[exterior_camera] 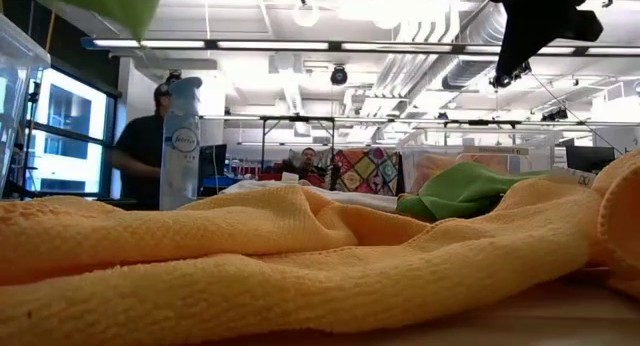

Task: Sort microfiber towel by color & place in baskets
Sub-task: Put the green microfiber cloth into the bottom transparent bin

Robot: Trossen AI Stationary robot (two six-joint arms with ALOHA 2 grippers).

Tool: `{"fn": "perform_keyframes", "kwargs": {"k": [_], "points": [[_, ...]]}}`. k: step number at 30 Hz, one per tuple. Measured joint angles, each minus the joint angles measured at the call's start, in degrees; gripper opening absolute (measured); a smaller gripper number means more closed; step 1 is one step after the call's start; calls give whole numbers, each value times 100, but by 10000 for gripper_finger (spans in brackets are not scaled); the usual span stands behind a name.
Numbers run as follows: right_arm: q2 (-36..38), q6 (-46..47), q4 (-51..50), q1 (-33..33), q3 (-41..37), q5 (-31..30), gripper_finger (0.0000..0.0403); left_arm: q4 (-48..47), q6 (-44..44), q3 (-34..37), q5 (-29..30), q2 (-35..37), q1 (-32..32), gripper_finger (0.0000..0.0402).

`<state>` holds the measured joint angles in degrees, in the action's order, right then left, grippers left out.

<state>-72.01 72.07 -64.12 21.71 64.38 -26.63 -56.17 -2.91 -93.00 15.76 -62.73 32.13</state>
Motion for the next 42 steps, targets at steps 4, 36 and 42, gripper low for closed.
{"fn": "perform_keyframes", "kwargs": {"k": [4, 36, 42], "points": [[0, 40, 62, 0, 0, 0, 0, -92, -4, -1, -5, 357, 136, 0], [2, 1468, 75, -2, 0, -629, 0, -2952, -3585, 1, -4309, 603, 1134, 0], [2, 1663, 81, -7, 0, -828, 0, -3370, -4523, 43, -5306, 336, 1574, 0]]}}
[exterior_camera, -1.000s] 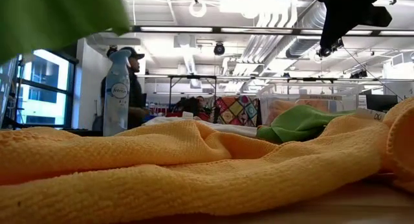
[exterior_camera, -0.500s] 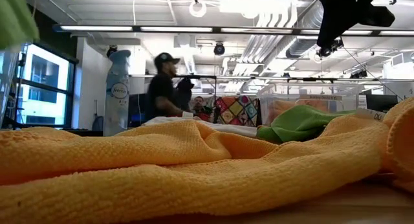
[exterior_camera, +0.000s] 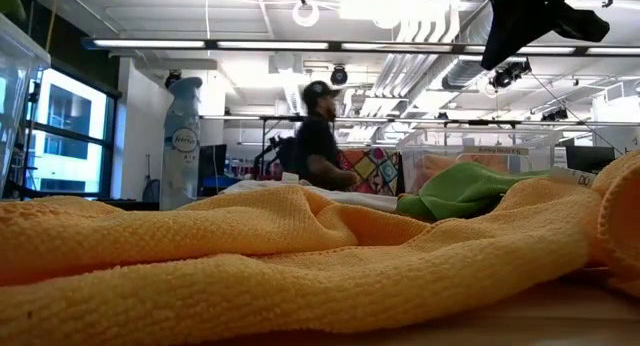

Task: Sort microfiber towel by color & place in baskets
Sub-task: Put the green microfiber cloth into the bottom transparent bin

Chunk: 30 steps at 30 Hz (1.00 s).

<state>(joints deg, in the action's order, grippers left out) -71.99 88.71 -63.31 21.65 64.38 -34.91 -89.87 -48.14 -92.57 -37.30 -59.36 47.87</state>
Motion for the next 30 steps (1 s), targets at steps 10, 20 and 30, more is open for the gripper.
{"fn": "perform_keyframes", "kwargs": {"k": [10, 20, 30], "points": [[2, 109, 15, 0, 0, -173, 0, 215, 609, 6, 1290, -87, 368, 0], [2, 84, -39, 0, 0, -172, 0, 2115, 3568, 4, 3935, -169, 121, 0], [0, -422, -140, -2, 0, -129, 0, 1495, 2920, -2, 3314, -1052, 184, 0]]}}
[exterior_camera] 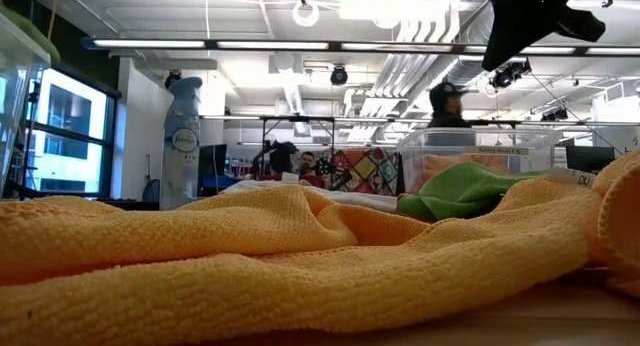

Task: Sort microfiber towel by color & place in baskets
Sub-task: Put the green microfiber cloth into the bottom transparent bin

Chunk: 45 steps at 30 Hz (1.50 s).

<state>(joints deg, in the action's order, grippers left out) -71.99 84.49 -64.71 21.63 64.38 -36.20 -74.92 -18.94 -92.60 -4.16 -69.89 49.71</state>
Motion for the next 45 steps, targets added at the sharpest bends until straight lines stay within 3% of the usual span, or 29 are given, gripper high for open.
{"fn": "perform_keyframes", "kwargs": {"k": [8, 14, 20, 33, 36, 45], "points": [[0, -539, 17, 0, 0, 50, 0, -571, 446, 4, -89, -1255, -303, 0], [0, -1035, 20, 1, 0, 251, 0, -992, 253, 9, -21, -2025, -400, 0], [0, -1409, 22, 7, 0, 293, 0, -803, -1355, 143, 628, -2237, -187, 0], [0, -2066, 28, 7, 0, 517, 0, 971, -5580, 2209, 784, -1901, 450, 0], [0, -2185, 31, 7, 0, 538, 0, 1110, -5965, 2491, 771, -1898, 452, 0], [0, -2199, 31, 7, 0, 644, 0, 2434, -5961, 3352, 742, -1897, 477, 0]]}}
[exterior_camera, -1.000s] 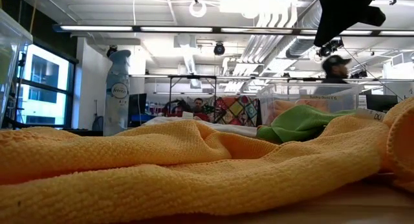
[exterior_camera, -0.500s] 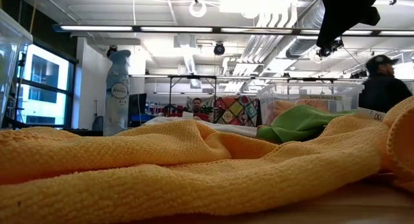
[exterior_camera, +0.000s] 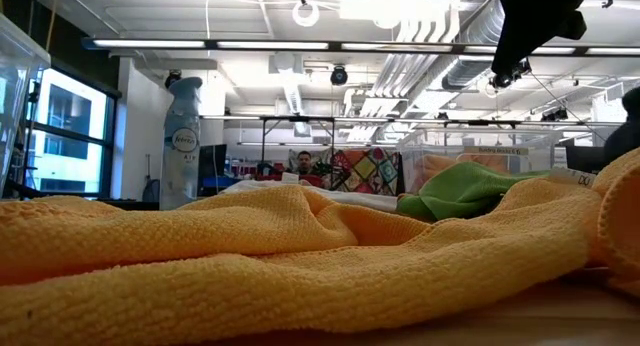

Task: Sort microfiber towel by color & place in baskets
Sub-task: Put the green microfiber cloth into the bottom transparent bin, then put the orange microfiber cloth into the top transparent bin

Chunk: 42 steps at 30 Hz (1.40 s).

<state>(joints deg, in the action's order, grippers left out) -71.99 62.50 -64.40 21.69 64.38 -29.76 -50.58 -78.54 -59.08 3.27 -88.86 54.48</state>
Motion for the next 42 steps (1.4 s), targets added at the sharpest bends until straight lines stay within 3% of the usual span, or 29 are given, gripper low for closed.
{"fn": "perform_keyframes", "kwargs": {"k": [7, 15, 25, 30, 42], "points": [[0, 0, 0, 0, 0, 90, 0, 266, -729, 616, 1, 4, 7, 0], [0, 49, 0, 0, 0, -12, 0, 370, -387, 661, 0, 4, 7, 2], [0, 212, 20, 0, 0, -87, 0, 414, -318, 660, -250, 59, -12, 81], [0, 214, 122, 0, 0, -90, 0, 367, -398, 621, -516, 539, -9, 104], [0, 236, 325, -79, 0, -145, 0, 32, -1600, 501, -797, 2097, -9, 106]]}}
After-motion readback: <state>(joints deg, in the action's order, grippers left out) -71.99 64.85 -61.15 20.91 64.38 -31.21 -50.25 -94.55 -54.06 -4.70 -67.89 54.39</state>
